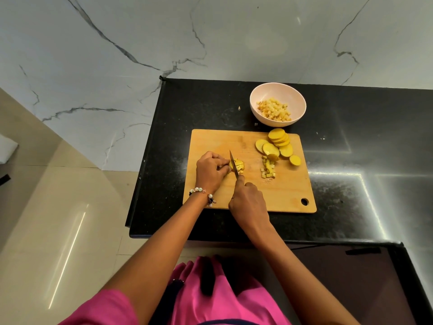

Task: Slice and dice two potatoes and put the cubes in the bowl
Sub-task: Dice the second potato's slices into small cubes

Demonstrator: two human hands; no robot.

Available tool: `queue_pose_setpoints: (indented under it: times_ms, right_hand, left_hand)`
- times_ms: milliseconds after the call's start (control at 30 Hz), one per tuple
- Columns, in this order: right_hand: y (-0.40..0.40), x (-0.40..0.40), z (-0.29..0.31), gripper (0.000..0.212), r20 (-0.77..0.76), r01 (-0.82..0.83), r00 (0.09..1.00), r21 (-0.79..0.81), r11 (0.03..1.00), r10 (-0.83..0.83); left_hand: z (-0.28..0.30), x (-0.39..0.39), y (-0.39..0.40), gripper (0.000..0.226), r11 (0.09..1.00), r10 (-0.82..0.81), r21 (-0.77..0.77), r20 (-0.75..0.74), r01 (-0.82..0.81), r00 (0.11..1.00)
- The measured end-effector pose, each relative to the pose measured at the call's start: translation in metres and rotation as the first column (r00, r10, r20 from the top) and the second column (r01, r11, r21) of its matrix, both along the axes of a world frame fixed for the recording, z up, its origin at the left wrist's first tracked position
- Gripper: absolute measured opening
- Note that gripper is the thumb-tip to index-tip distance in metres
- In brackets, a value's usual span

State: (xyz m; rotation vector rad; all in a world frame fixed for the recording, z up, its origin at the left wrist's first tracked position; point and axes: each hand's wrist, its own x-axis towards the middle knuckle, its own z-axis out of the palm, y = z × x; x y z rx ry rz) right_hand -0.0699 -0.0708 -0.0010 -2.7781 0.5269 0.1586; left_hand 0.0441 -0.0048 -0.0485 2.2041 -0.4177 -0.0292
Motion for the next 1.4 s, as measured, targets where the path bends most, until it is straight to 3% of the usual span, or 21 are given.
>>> queue_pose_setpoints:
  times_ms: [400, 500, 667, 833, 967, 1233, 1400]
  right_hand:
    - [0.008, -0.019, -0.007, 0.059, -0.062, -0.054, 0.997, -0.046, 0.997, 0.051]
    - [-0.001, -0.025, -0.001, 0.060, -0.073, 0.006, 0.997, 0.043, 0.999, -0.003]
    - [-0.003, -0.016, 0.005, 0.059, 0.034, 0.019, 0.999, 0.132, 0.991, -0.024]
    - [0.013, -0.008, -0.002, 0.059, -0.014, 0.007, 1.000, 0.123, 0.992, -0.005]
    - [0.018, 0.003, -0.008, 0.057, 0.005, 0.081, 0.997, 0.109, 0.991, -0.082]
    - [-0.016, -0.016, -0.011, 0.057, 0.001, 0.296, 0.954, 0.114, 0.948, -0.298]
    - [-0.039, -0.026, -0.014, 0.056, 0.046, 0.245, 0.966, 0.158, 0.957, -0.255]
  left_hand:
    - [-0.005, 0.001, 0.000, 0.021, 0.999, 0.022, -0.034, 0.005, -0.022, 1.000]
    - [-0.004, 0.001, 0.001, 0.023, 0.999, 0.016, -0.033, -0.008, -0.016, 1.000]
    - [0.000, 0.002, 0.010, 0.023, 0.999, -0.032, -0.036, -0.052, 0.030, 0.998]
    - [-0.002, 0.003, 0.017, 0.028, 0.965, 0.167, -0.191, -0.081, -0.180, 0.983]
    - [-0.002, 0.003, 0.015, 0.031, 0.942, 0.203, -0.246, -0.130, -0.230, 0.971]
    - [-0.002, 0.001, 0.011, 0.026, 0.952, 0.181, -0.235, -0.093, -0.198, 0.979]
    - [0.001, 0.001, -0.001, 0.023, 0.961, 0.181, -0.198, -0.080, -0.193, 0.980]
